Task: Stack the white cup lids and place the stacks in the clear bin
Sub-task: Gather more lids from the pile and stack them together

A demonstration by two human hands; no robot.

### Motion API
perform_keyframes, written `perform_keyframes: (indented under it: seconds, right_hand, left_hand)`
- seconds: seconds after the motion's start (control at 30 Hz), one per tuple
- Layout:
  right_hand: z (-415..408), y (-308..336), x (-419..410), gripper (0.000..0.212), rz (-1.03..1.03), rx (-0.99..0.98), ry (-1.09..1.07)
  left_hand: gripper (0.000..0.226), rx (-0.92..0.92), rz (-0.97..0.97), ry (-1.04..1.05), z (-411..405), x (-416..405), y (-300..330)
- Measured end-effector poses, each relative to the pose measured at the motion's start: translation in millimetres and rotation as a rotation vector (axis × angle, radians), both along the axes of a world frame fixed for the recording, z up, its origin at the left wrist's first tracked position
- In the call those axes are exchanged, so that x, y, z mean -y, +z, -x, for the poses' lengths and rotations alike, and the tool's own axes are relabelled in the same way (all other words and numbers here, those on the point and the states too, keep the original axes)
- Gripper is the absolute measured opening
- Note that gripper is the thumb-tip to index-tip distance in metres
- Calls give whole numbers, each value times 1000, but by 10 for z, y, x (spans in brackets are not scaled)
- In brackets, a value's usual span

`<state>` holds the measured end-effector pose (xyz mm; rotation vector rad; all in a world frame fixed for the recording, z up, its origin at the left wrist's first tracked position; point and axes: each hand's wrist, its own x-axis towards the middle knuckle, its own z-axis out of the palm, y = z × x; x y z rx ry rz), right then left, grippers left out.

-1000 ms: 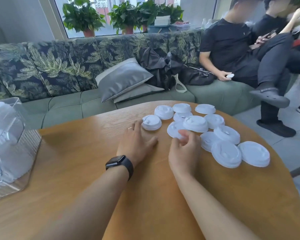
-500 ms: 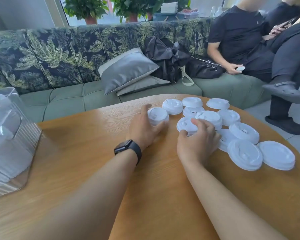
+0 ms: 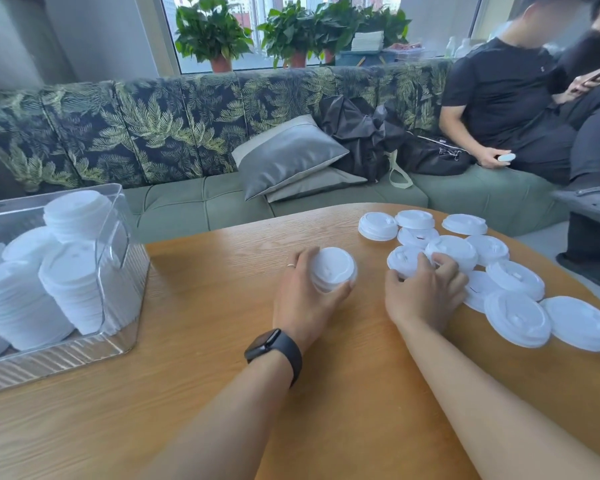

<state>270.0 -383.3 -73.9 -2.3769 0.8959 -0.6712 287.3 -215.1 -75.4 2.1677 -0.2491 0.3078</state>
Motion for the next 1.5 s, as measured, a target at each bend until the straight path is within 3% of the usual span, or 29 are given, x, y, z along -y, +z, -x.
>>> perform_keyframes:
  seconds: [0.27, 0.5, 0.63, 0.73, 0.83, 1.1, 1.37, 1.5]
  right_hand:
    - [34, -46, -21, 33, 9, 23, 33]
    - [250, -2, -108, 38, -17, 36, 171]
    - [544, 46, -308, 59, -217, 234, 286]
    - [804, 65, -540, 84, -357, 305, 365]
    - [1033, 46, -763, 95, -489, 339, 415]
    - [1482, 79, -1259, 89, -725, 236, 394]
    - [1846, 170, -1649, 106, -1027, 163, 490]
    - [1957, 152, -1720, 92, -1094, 70, 610]
  left_hand:
    - [79, -14, 92, 0, 227, -127, 47]
    - [76, -15, 207, 46, 532, -325, 34]
    - [81, -1, 297, 104, 731, -511, 19]
    - [77, 10, 354, 127, 915, -654, 44]
    - [71, 29, 366, 136, 1144, -821, 85]
    - [77, 7, 316, 161, 1705, -1408, 104]
    - [84, 10, 308, 225, 2142, -1686, 112]
    - [77, 24, 289, 244, 2312, -1742, 152]
